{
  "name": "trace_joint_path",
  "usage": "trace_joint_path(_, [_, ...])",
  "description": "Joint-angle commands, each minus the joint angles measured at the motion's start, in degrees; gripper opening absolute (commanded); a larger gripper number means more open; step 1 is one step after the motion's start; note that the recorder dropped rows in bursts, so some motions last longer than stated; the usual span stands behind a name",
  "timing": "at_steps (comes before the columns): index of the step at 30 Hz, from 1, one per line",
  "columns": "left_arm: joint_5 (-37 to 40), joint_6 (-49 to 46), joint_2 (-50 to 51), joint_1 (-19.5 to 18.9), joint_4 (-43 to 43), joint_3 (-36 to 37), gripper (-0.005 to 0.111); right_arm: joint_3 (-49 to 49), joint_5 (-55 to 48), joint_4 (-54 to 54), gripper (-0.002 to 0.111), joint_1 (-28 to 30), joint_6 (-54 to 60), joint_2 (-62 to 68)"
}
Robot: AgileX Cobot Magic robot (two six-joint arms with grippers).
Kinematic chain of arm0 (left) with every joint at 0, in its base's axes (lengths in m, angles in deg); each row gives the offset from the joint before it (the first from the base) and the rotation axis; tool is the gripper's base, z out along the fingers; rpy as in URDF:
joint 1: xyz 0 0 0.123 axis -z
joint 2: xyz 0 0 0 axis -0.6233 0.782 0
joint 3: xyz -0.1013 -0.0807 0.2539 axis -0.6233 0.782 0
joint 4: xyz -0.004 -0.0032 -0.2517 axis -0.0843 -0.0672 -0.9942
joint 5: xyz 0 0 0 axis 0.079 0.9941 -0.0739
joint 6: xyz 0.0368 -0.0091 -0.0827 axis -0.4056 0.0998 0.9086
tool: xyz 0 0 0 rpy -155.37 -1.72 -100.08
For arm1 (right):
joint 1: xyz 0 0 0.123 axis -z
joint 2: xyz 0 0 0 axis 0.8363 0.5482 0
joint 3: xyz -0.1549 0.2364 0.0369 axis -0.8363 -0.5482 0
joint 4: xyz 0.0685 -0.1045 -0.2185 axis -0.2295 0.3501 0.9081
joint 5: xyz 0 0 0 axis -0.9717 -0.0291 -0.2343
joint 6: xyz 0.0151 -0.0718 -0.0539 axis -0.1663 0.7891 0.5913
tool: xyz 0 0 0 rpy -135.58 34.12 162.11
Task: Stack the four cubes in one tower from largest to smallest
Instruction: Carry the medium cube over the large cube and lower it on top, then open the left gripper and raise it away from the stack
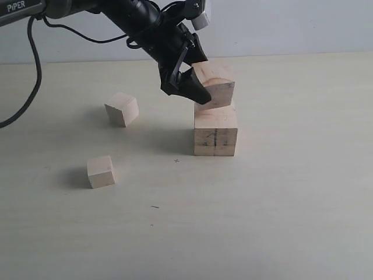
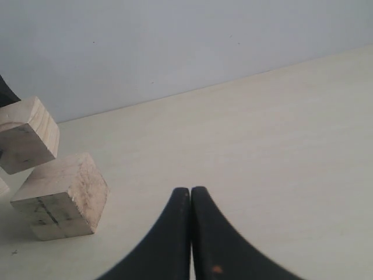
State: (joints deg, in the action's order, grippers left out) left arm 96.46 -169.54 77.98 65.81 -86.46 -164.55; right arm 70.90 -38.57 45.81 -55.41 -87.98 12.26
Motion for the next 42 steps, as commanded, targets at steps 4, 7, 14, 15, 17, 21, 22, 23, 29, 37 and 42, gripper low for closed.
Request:
trace_joint_path(4, [1.0, -1.2, 0.8, 0.2, -2.0, -0.6, 0.000, -0.3, 0.7, 0.1, 0.000, 0.3, 0.0, 0.1])
trace_joint_path(7, [1.3, -1.3, 1.0, 0.2, -2.6, -0.6, 0.000, -0.3, 0.7, 0.1, 0.000, 0.3, 0.0, 0.1])
trace_joint_path(14, [1.8, -3.1, 2.3, 0.2, -5.6, -0.6, 0.000, -0.3, 0.7, 0.1, 0.000, 0.3, 0.0, 0.1])
trace_joint_path(15, [1.9, -3.1, 2.6, 0.2, -5.6, -0.6, 0.000, -0.3, 0.7, 0.1, 0.000, 0.3, 0.0, 0.1])
trace_joint_path(17, [2.3, -3.1, 3.3, 0.2, -5.6, -0.6, 0.000, -0.3, 0.7, 0.1, 0.000, 0.3, 0.0, 0.1])
trace_joint_path(21, [2.3, -3.3, 4.2, 0.2, -5.4, -0.6, 0.000, -0.3, 0.7, 0.1, 0.000, 0.3, 0.0, 0.1])
trace_joint_path(22, [2.3, -4.1, 4.2, 0.2, -5.4, -0.6, 0.000, -0.3, 0.7, 0.1, 0.000, 0.3, 0.0, 0.1])
trace_joint_path(23, [2.3, -4.6, 4.2, 0.2, -5.4, -0.6, 0.000, -0.3, 0.7, 0.1, 0.000, 0.3, 0.0, 0.1])
trace_joint_path(29, [1.0, -4.6, 4.2, 0.2, -5.4, -0.6, 0.003, -0.3, 0.7, 0.1, 0.000, 0.3, 0.0, 0.1])
trace_joint_path(37, [1.4, -0.7, 2.7, 0.2, -5.5, -0.6, 0.105, -0.3, 0.7, 0.1, 0.000, 0.3, 0.0, 0.1])
trace_joint_path(42, [2.4, 1.4, 0.2, 0.2, -5.0, -0.6, 0.105, -0.3, 0.7, 0.1, 0.000, 0.3, 0.0, 0.1])
